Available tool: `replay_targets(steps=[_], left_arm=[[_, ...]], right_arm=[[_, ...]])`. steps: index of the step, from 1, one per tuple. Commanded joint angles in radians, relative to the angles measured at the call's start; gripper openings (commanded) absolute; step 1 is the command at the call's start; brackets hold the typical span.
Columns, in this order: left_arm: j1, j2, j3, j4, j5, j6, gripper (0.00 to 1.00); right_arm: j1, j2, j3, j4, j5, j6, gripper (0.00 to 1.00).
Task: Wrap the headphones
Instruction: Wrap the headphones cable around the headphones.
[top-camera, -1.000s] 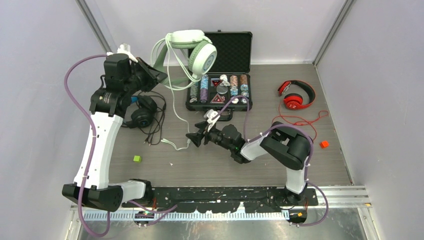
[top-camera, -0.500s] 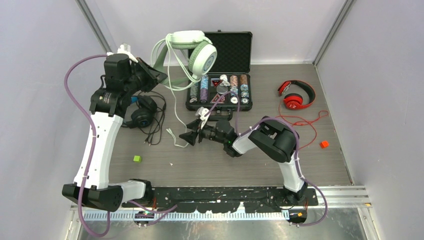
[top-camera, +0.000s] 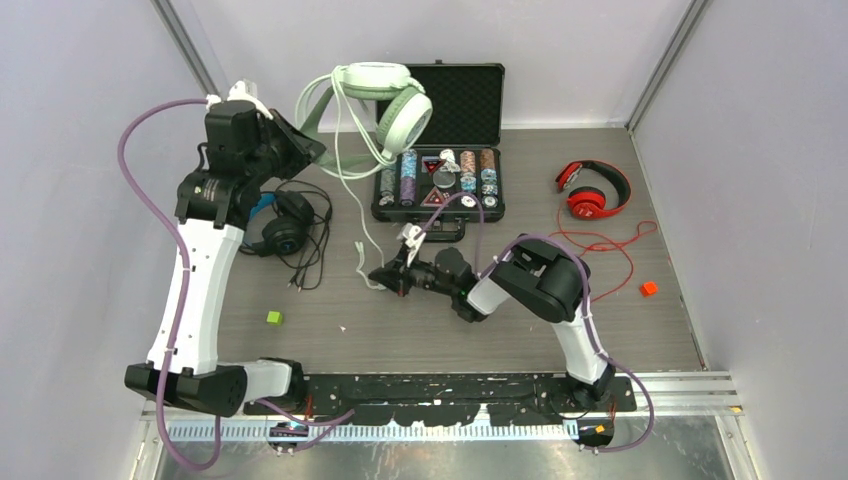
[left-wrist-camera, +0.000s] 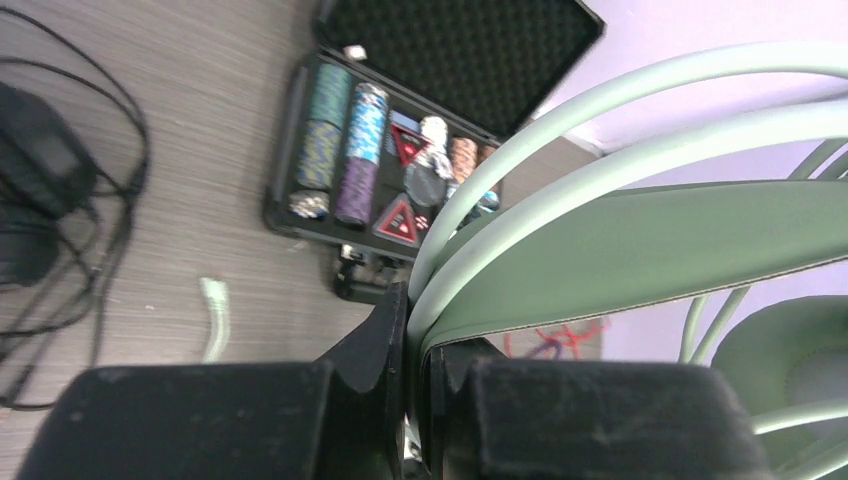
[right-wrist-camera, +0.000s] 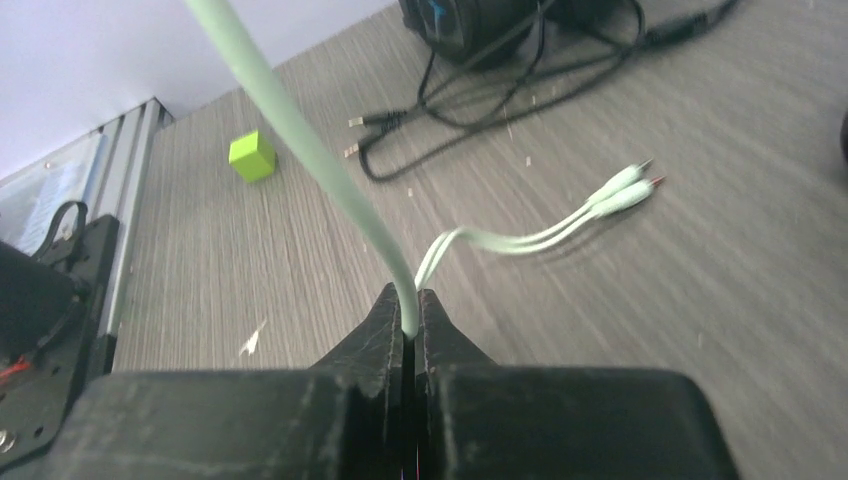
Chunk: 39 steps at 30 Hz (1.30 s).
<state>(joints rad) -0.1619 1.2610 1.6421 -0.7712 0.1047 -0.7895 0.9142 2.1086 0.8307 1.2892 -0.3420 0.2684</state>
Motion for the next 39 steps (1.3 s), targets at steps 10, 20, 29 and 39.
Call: replay_targets(steps=[10,20,29,39], left_arm=[[0.002,0.08,0.327,-0.037,-0.244,0.14,0.0],[0.027,0.123,0.434,-0.108,-0.283,0.172,0.0],[0.07,0.135,0.497,-0.127,-0.281,0.192,0.0],[0.074,0.104,0.477,-0.158,0.015,0.278,0.0]], right_arm=[[-0.013,-0.229,-0.319,0.148,0.146,0.026,0.0],[-0.04,-0.277,-0.364,0.149,0.172,0.047,0.01],[-0.051,-0.288,-0.387,0.149,0.199,0.055,0.0],[-0.173,-0.253,-0.352,0.148,0.19,0.232,0.0]])
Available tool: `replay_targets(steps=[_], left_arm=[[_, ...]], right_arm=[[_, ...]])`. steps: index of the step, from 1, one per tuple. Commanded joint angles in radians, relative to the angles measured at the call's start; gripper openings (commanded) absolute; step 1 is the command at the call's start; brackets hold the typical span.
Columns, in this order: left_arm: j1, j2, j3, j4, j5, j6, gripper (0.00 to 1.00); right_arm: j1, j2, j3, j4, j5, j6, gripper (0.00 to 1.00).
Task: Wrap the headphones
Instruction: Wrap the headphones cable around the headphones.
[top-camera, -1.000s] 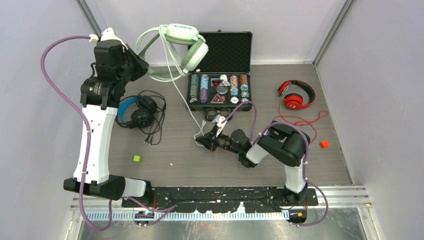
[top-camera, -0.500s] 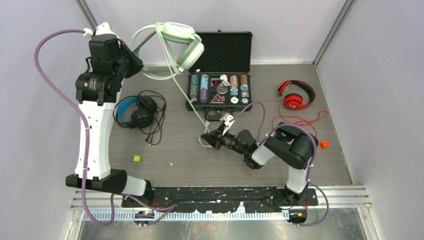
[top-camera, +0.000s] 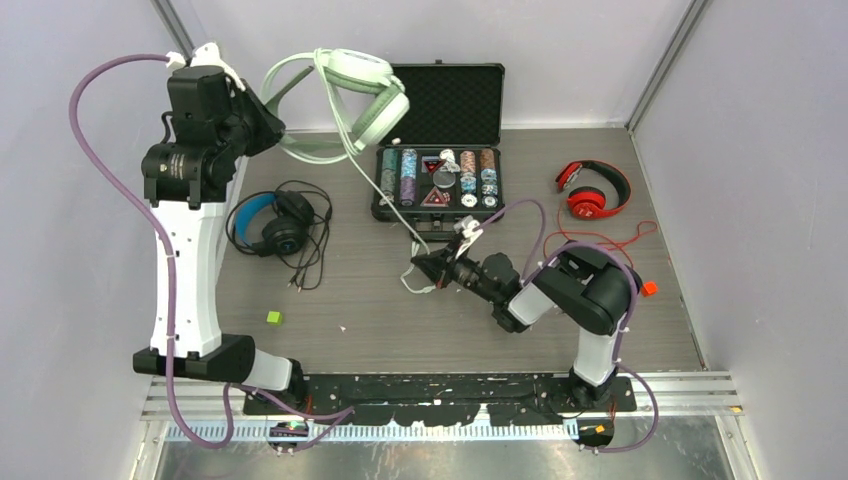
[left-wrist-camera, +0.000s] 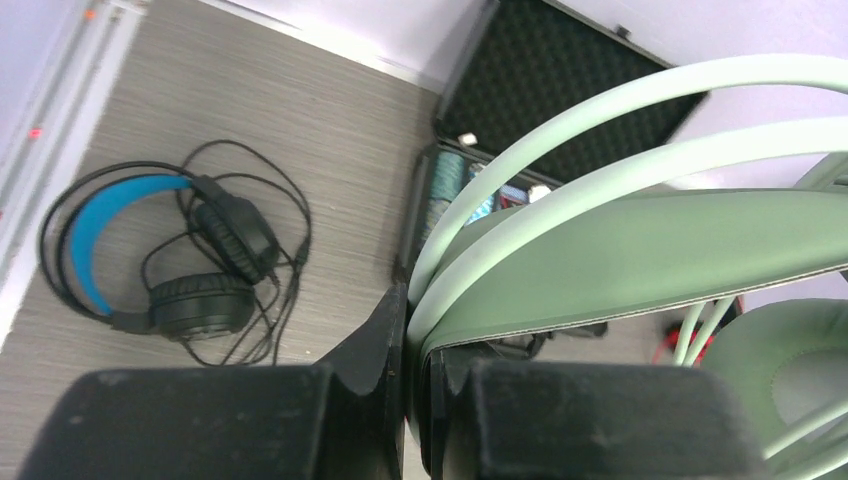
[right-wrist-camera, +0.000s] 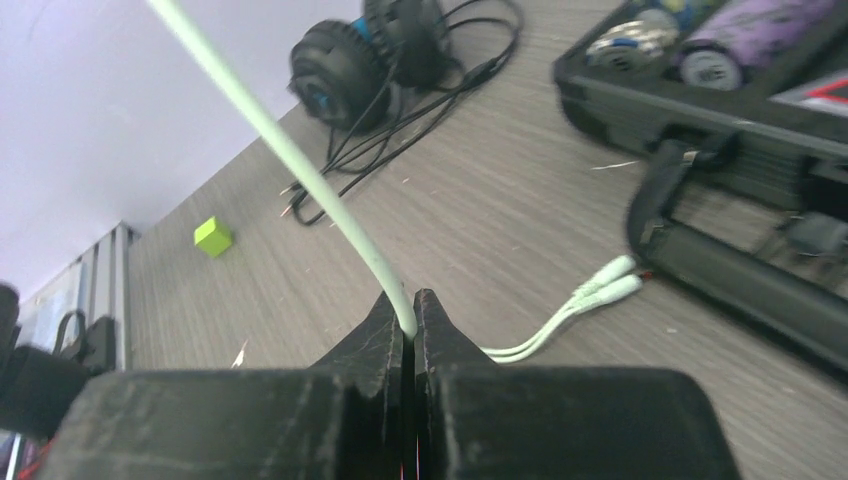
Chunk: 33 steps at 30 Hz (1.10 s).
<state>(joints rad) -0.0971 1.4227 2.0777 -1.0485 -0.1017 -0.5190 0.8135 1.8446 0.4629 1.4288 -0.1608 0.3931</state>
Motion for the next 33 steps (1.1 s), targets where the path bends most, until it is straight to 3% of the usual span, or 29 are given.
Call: replay_targets(steps=[1,8,15,25,33], left_arm=[[0.01,-0.068,0.017,0.107,0.266,0.034,0.0],[0.009,-0.203,-0.25,0.138,0.469,0.217,0.0],[-0.006,-0.24,-0.386,0.135,0.696,0.377,0.0],[-0.237,-0.209,-0.491,0.043,0.569,0.682,0.0],[-0.42,-0.152,-0.502,-0.015,0.274,0.899,0.0]], right_arm=[[-0.1,0.012,0.02,0.009,-0.001,0.143,0.0],[-0.29,-0.019,0.054,-0.038,-0.08,0.28,0.0],[-0.39,-0.132,0.172,-0.384,-0.095,0.295,0.01],[-0.455,-0.335,0.42,-0.977,-0.182,0.22,0.0],[-0.455,-0.499,0.628,-1.527,-0.261,0.159,0.0]])
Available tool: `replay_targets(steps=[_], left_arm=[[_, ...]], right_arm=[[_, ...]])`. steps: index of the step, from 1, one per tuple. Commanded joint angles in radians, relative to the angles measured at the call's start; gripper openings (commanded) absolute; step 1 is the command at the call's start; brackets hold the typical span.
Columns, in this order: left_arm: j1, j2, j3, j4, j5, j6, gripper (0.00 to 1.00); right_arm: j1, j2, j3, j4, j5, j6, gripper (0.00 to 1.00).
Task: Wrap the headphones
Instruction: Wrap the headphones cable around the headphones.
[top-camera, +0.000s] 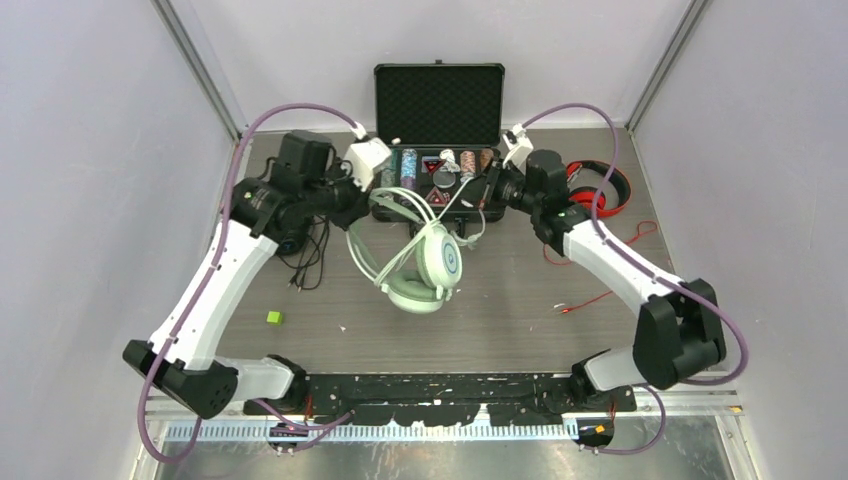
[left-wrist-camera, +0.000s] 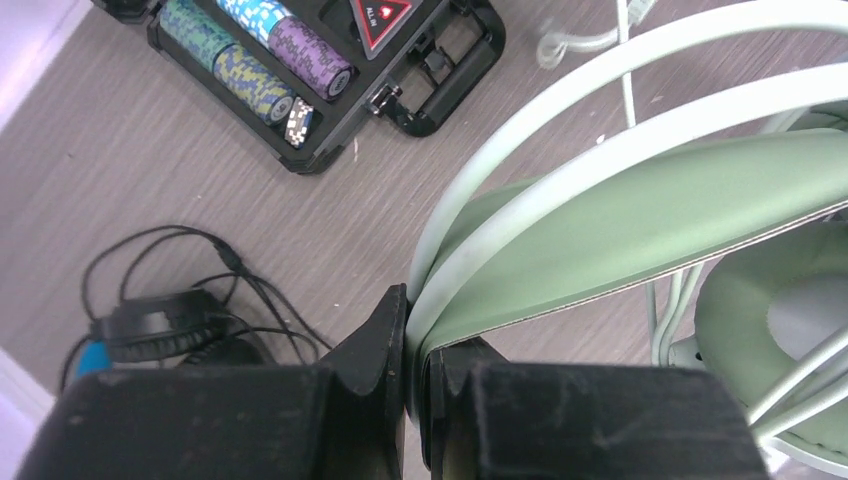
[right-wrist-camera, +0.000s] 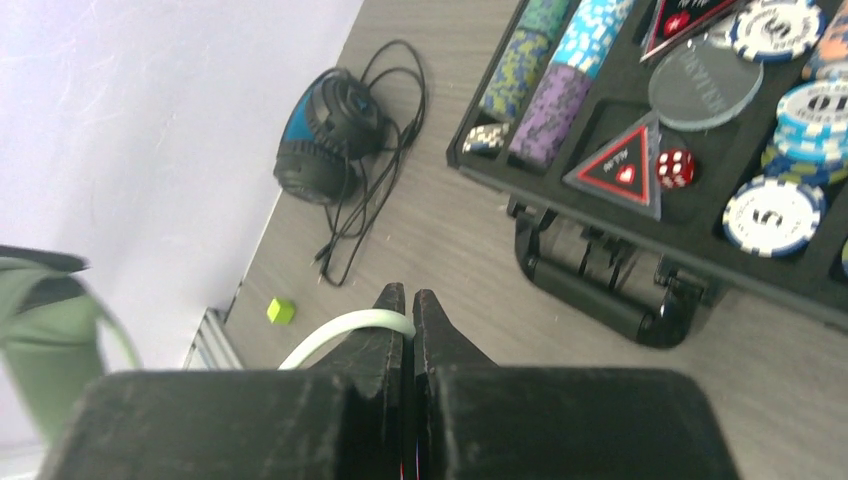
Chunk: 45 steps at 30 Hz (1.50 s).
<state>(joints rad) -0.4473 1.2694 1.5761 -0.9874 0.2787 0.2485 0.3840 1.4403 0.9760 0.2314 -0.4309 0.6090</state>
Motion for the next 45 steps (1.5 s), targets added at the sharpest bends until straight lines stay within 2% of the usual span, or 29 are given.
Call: replay_targets(steps=[1,5,10,13,18,34,45], left_arm=[[-0.084,0.005,-0.007,-0.065,-0.13,0.141,0.0],[-0.125,0.02,-0.025,-0.016,-0.251,0.154,0.0],[-0.15,0.046,-0.019,-0.011,-0.397,0.174,0.0],[-0.162,0.061,-0.025,-0.009,-0.443,0.185,0.0],[-0.178,0.077,-0.045,0.007,-0.493,0.189,0.0],[-0.184,0.104,-0.058,0.04,-0.588,0.141,0.0],[-0.19,0.153,0.029,-0.008,-0.639,-0.091,0.0]], right_arm=[[-0.025,-0.109,0.134,-0.378,0.006,-0.062,0.01],[-0.026,-0.14,0.198,-0.519,-0.09,-0.072,0.0],[-0.026,-0.193,0.252,-0.614,-0.16,-0.066,0.01],[-0.024,-0.206,0.279,-0.63,-0.238,-0.043,0.0],[0.007,-0.223,0.288,-0.595,-0.287,0.015,0.01],[0.173,-0.186,0.328,-0.512,-0.217,0.146,0.0],[0.289,-0.112,0.328,-0.396,-0.126,0.309,0.04]])
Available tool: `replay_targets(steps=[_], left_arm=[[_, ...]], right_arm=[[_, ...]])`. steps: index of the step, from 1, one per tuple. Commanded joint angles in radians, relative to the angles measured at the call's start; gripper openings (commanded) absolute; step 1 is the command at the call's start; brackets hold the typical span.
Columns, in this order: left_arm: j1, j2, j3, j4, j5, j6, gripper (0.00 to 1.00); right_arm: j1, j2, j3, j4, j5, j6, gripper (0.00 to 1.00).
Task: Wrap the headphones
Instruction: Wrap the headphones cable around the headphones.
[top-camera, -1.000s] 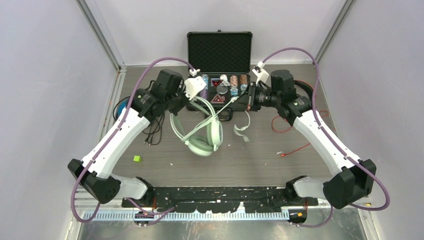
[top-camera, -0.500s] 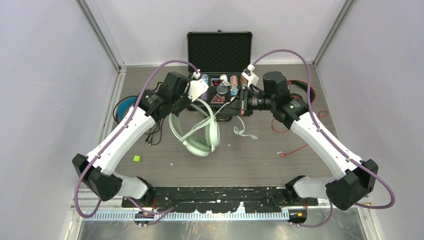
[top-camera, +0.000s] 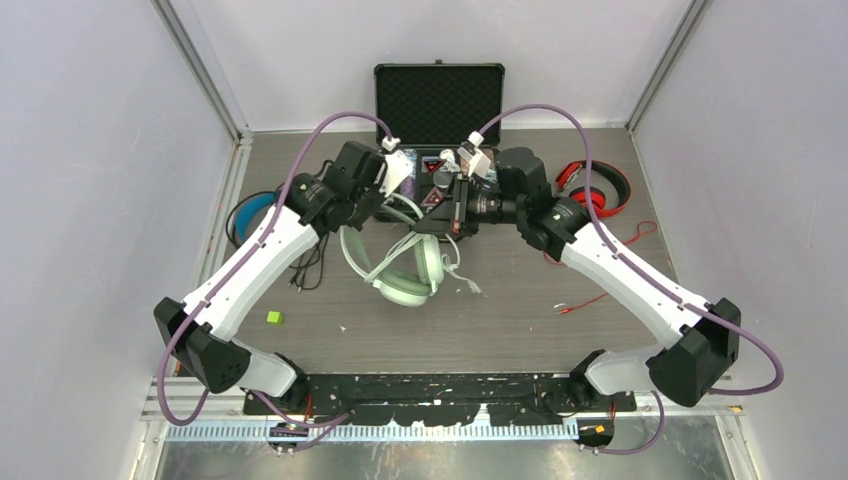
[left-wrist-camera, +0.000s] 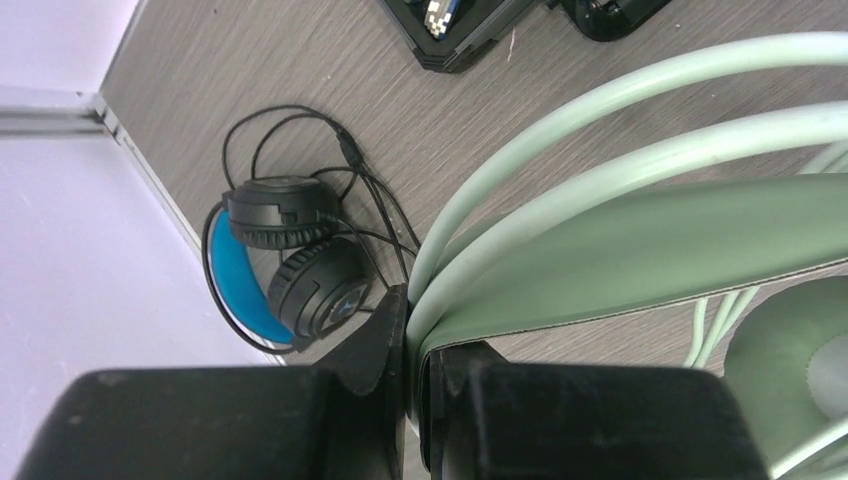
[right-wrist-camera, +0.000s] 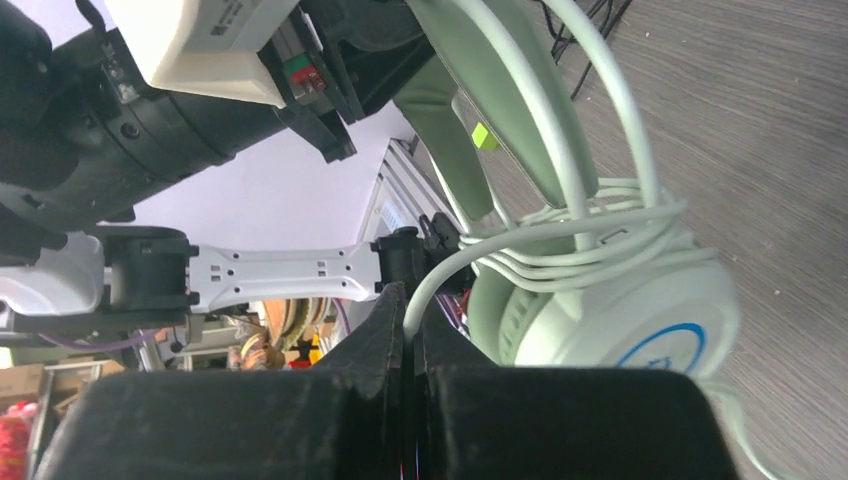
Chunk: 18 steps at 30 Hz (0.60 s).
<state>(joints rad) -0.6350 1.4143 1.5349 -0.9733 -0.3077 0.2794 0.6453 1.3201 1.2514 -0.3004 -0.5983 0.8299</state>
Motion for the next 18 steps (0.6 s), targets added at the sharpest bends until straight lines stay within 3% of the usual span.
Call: replay_targets(steps=[1,8,18], left_arm=[[-0.002,0.014,0.084,-0.028,-0.059,-0.143,0.0],[-0.003,0.054,0.16,-0.064,-0.163,-0.325,0.0],[-0.002,0.069,0.214,-0.03,-0.177,-0.587,0.0]], right_arm=[[0.039,0.015,0.056,0.138,0.047,0.094,0.05],[0.126,0.052,0.103,0.065,0.116,0.066,0.14],[0.186,0.067,0.135,-0.02,0.24,-0.004,0.15]])
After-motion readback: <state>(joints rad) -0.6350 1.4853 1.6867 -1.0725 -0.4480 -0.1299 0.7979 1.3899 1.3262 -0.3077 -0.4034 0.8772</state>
